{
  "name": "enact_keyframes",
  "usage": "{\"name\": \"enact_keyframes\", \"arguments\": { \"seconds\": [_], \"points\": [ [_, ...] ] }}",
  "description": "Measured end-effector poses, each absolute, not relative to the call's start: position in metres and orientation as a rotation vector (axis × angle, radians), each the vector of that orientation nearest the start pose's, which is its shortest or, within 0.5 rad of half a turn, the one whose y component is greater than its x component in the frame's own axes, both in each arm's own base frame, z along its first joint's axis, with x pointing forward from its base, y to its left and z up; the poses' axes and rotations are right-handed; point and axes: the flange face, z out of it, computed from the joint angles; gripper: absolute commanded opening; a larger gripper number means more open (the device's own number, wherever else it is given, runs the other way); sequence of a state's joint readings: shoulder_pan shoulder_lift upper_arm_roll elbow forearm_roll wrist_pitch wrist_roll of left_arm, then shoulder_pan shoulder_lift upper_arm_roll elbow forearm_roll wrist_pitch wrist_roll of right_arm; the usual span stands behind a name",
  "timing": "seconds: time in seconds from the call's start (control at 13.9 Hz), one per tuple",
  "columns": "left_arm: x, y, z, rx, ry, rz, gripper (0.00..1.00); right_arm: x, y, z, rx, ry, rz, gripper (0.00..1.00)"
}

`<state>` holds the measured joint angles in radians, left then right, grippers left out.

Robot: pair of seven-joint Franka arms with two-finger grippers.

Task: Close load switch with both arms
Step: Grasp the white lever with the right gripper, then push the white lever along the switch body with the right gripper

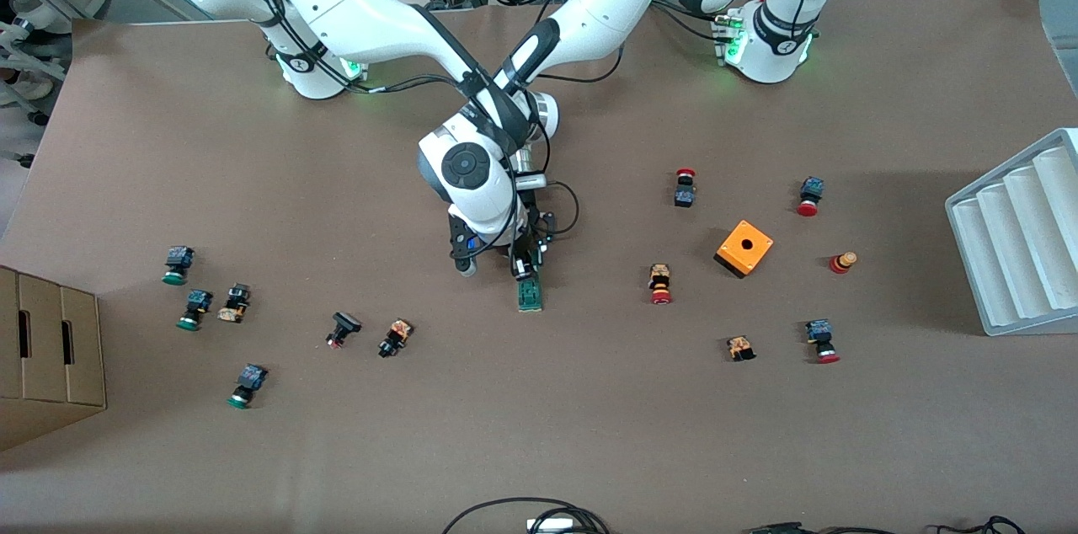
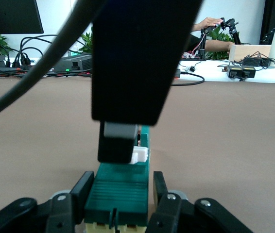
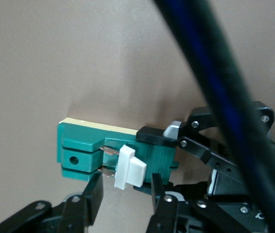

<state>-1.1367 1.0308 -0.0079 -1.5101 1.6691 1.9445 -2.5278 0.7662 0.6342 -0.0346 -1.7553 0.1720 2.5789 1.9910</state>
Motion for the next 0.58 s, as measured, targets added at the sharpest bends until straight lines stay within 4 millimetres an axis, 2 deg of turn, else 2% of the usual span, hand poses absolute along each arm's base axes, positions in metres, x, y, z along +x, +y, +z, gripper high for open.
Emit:
{"name": "enact_keyframes", "arguments": {
  "seconds": [0.14, 0.29, 0.58],
  "points": [
    [0.3397, -0.5840, 0.0580, -2.424, -0.172, -1.867, 0.54, 0.5065, 0.4560, 0.2222, -2.261, 1.883, 0.064, 0.42],
    [0.3397, -0.5836, 0.0577, -2.423, -0.170, -1.866, 0.47, 0.5065, 0.4558, 0.2205, -2.260, 1.884, 0.064, 0.40],
    [0.3394, -0.5827, 0.0570, -2.415, -0.162, -1.868, 0.41, 0.5076, 0.4562, 0.2187, -2.248, 1.878, 0.057, 0.34]
  ]
}}
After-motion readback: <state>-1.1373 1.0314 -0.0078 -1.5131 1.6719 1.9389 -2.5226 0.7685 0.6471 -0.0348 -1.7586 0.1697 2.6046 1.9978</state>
